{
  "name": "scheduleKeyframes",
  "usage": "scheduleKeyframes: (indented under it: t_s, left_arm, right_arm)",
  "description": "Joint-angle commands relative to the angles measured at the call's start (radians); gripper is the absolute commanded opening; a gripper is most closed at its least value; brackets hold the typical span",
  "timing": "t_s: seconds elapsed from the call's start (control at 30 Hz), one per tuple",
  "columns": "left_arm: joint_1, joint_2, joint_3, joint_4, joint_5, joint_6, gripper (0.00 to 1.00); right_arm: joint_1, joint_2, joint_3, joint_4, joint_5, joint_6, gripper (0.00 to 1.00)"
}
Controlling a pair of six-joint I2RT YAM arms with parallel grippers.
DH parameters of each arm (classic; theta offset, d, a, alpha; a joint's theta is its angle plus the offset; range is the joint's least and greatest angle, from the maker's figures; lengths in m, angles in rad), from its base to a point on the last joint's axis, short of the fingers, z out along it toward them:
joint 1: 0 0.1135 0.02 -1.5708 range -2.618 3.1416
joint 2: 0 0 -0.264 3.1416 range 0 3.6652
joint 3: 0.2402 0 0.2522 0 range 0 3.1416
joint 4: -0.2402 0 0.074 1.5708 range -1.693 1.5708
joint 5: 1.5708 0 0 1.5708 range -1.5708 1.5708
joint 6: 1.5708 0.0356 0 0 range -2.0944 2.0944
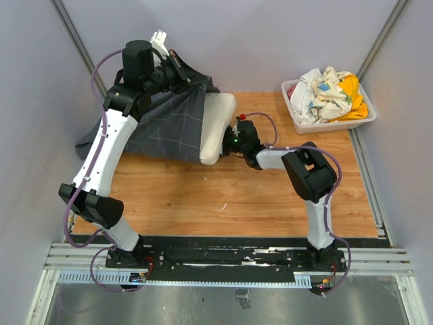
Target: Put the pillow into the pillowcase
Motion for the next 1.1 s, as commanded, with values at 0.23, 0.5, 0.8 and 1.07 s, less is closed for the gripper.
scheduleKeyframes:
  t_s: [0.23, 0.5, 0.8, 1.07]
  left_arm:
    - [-0.014, -0.056, 0.015, 0.127, 0.078, -0.020, 0.00]
    - [-0.007, -0.059, 0.034, 0.094, 0.047, 0.020, 0.00]
    - [0.034, -0.039, 0.088, 0.121, 0.065, -0.018, 0.00]
    - [0.084, -0.031, 0.093, 0.286, 0.115, -0.152, 0.00]
  right_arm:
    - [0.034, 0.051, 0.071, 0.144, -0.044, 0.091, 0.03]
    - [-0.010, -0.226, -0.080, -0.140, -0.070, -0.096, 0.00]
    - [-0.164, -0.629, 0.054, -0.830, 0.031, -0.488, 0.01]
    - [-0.291, -0.623, 0.554, -1.157, -0.011, -0.627, 0.01]
